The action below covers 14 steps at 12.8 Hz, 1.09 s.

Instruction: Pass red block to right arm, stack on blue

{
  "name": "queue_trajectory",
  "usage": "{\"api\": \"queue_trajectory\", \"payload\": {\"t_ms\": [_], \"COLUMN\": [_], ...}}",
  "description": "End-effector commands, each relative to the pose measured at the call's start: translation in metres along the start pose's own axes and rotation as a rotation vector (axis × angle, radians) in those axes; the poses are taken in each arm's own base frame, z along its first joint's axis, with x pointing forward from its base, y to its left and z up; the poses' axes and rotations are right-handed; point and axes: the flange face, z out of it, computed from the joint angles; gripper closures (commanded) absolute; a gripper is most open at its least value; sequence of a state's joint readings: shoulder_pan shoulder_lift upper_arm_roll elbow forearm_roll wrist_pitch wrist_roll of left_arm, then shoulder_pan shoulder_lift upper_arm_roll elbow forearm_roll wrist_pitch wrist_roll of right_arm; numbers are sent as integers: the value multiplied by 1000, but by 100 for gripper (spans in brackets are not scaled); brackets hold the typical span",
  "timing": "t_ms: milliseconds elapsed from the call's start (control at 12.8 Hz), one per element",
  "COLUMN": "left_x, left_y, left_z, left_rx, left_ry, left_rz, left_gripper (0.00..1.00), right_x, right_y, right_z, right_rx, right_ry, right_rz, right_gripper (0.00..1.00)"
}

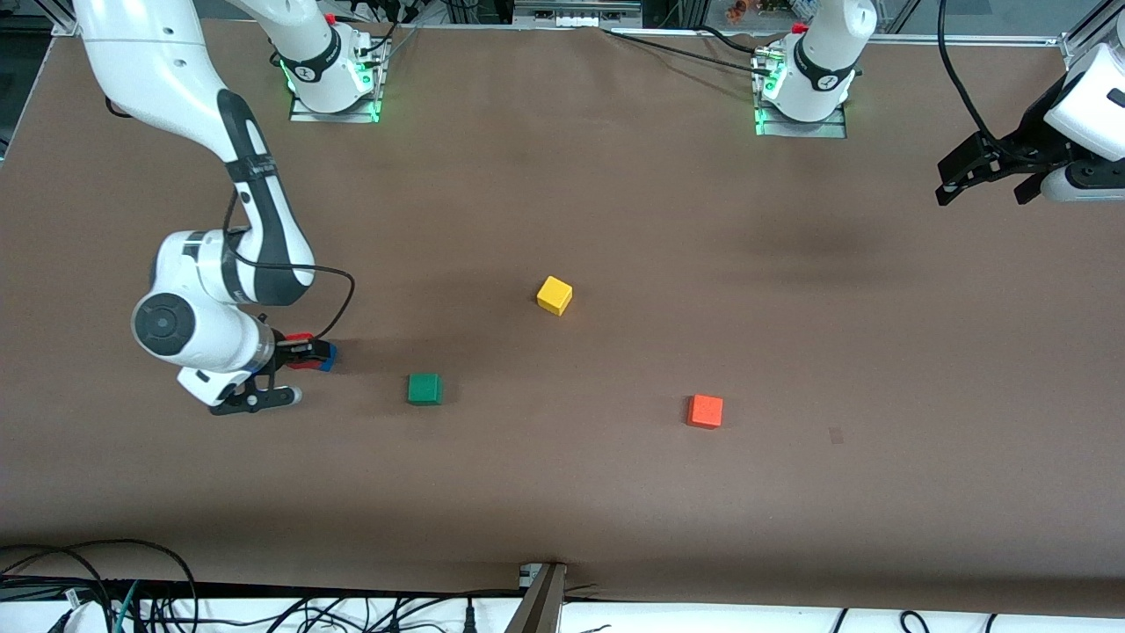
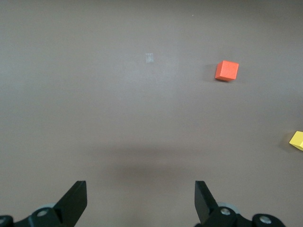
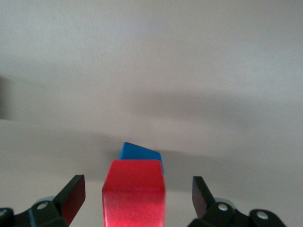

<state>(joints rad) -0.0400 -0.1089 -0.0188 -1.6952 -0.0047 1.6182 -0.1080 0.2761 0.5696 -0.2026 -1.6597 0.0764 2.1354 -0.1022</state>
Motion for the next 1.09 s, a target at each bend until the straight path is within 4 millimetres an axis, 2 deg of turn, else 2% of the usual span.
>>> {"api": "queue_trajectory", "payload": {"t_ms": [0,156,312,390,545,623,779,857,935,1013], "left_x": [4,6,7,10,15,16,21,21,21,21], "left_y": [5,5,2,-5,-11,-21,-27,-29,-29,-29], "left_z": [-2,0,-1,-8,-5,-4,0,-1,-2,-3], "left_rx": [28,28,31,32,34,33,35,35,34,33], "left_ry": [11,8,12,27,21,19,10,11,13,16], "left_rz": [-2,-2,-6,-18,-30,-50,-61,-63,-63,-64], "left_gripper": [0,0,0,0,0,0,0,0,0,0], "right_x": [-19,-40,-60,-68,-72,-74,-76,-86,-100,-120], "right_y": [22,34,34,34,31,28,29,28,37,44], "right_z": [-76,-138,-190,-225,-276,-296,-303,-304,-304,-313], "right_rx": [34,51,33,2,2,-2,-5,8,23,48], "right_ry": [36,65,75,84,93,108,115,78,-4,-40], "right_rz": [44,52,26,5,9,4,-5,1,8,21], "right_gripper": [0,0,0,0,0,0,0,0,0,0]}}
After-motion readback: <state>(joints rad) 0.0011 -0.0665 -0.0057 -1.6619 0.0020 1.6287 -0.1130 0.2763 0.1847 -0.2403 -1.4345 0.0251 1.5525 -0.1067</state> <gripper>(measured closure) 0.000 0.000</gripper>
